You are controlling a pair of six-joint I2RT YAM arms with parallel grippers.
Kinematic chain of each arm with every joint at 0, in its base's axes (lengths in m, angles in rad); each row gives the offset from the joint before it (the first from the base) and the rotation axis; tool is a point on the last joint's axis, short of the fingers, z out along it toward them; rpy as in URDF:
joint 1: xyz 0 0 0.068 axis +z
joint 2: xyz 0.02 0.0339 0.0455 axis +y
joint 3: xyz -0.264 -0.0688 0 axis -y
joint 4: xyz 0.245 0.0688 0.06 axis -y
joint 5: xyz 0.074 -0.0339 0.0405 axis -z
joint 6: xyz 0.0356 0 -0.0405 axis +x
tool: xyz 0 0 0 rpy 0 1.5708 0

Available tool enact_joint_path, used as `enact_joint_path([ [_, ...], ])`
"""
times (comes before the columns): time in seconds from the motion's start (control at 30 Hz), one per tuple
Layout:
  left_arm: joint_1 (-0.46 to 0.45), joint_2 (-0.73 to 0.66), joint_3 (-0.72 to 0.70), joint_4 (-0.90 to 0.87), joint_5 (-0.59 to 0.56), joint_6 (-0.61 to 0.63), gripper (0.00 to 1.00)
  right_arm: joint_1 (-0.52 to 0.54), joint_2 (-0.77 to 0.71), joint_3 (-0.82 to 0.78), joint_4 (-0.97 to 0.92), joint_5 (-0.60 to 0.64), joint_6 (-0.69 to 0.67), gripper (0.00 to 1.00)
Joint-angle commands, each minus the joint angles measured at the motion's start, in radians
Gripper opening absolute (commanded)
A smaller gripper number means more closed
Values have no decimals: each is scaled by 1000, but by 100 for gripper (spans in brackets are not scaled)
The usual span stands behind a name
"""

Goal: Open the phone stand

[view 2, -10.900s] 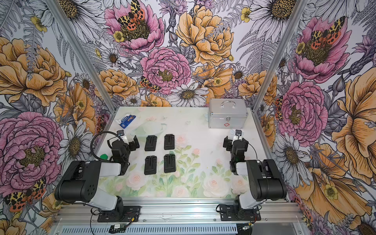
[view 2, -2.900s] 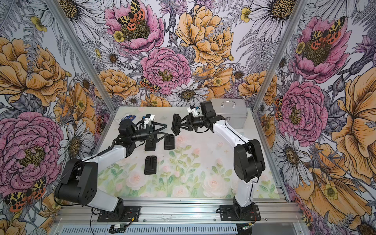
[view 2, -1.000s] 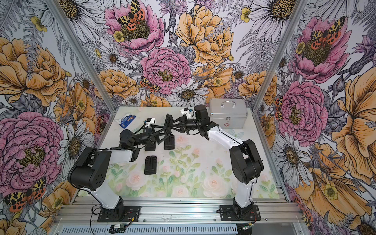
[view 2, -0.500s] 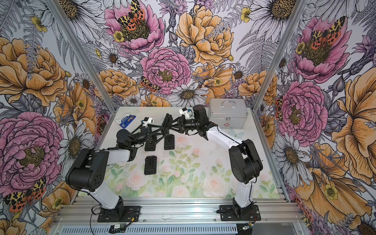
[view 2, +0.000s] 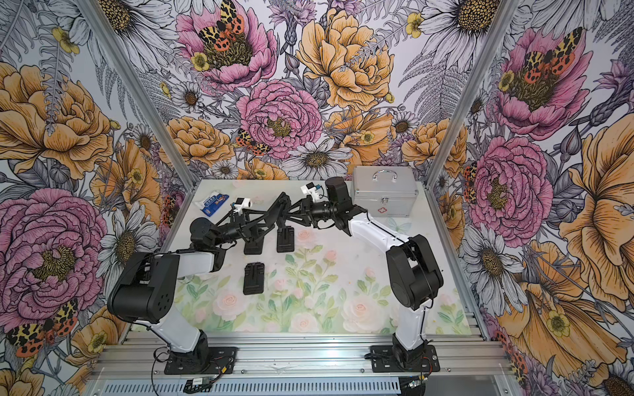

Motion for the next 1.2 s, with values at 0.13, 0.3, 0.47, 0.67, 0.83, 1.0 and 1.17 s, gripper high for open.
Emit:
enact_joint_path([
  [0.13, 106, -62, -9, 20, 3, 29, 59, -87, -62, -6, -71, 0, -49, 0],
  [0.3, 121, -78, -12, 2, 11, 36, 59, -105, -72, -14, -72, -10, -49, 0],
  [0.47, 124, -98, -24, -33, 8, 63, 59, -110, -70, -9, -72, -12, -50, 0],
  [0.67, 105, -114, -30, -59, -3, 76, 59, -106, -58, 7, -76, -15, -47, 0],
  [0.83, 74, -121, -39, -77, -22, 94, 59, -85, -39, 40, -78, -15, -43, 1],
  [1.0, 44, -122, -44, -89, -36, 107, 59, -66, -29, 71, -77, -10, -35, 15],
  [1.17, 35, -124, -47, -96, -42, 114, 58, -60, -29, 83, -77, -7, -28, 34],
])
